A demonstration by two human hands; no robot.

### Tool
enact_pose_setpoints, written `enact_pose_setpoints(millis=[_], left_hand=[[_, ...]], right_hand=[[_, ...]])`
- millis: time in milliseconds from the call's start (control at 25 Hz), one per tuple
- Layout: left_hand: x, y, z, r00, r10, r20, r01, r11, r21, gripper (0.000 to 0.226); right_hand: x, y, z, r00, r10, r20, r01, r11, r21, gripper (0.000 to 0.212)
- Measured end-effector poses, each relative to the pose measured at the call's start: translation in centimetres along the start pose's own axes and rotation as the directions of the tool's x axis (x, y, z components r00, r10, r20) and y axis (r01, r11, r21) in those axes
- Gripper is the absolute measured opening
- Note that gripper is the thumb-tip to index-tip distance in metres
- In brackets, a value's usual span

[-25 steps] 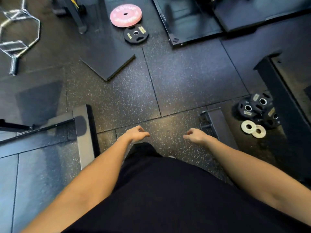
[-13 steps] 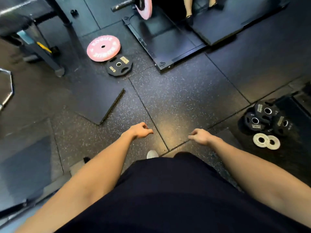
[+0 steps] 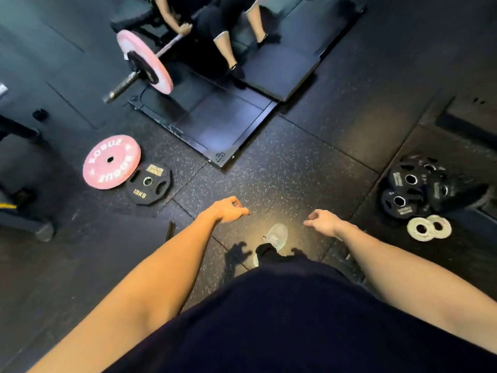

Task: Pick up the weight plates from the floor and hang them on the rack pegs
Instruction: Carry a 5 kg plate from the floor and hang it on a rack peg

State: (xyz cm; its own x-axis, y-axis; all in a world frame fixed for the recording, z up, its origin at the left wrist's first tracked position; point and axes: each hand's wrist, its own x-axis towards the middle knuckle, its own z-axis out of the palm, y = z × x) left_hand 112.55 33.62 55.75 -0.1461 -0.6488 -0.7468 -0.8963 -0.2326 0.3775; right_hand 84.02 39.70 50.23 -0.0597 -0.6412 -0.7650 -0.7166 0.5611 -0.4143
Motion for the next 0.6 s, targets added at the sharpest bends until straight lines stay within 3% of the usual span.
enact_pose_setpoints(millis=[280,600], left_hand=[[11.2,12.6,-10.7,0.990,0.122,0.071,-0.131,0.979,0.153,0.034],[24.0,27.9,-15.7,0.952,0.214,0.218,-0.278,0.903,0.327,0.036]], right_hand=[[7.1,-3.7,-12.5,0.991,0.083,-0.106,-0.064,0.983,0.169,0.047],[12.9,-2.8,-22.7,0.949,0.260,-0.178,-0.170,0.897,0.408,0.048]])
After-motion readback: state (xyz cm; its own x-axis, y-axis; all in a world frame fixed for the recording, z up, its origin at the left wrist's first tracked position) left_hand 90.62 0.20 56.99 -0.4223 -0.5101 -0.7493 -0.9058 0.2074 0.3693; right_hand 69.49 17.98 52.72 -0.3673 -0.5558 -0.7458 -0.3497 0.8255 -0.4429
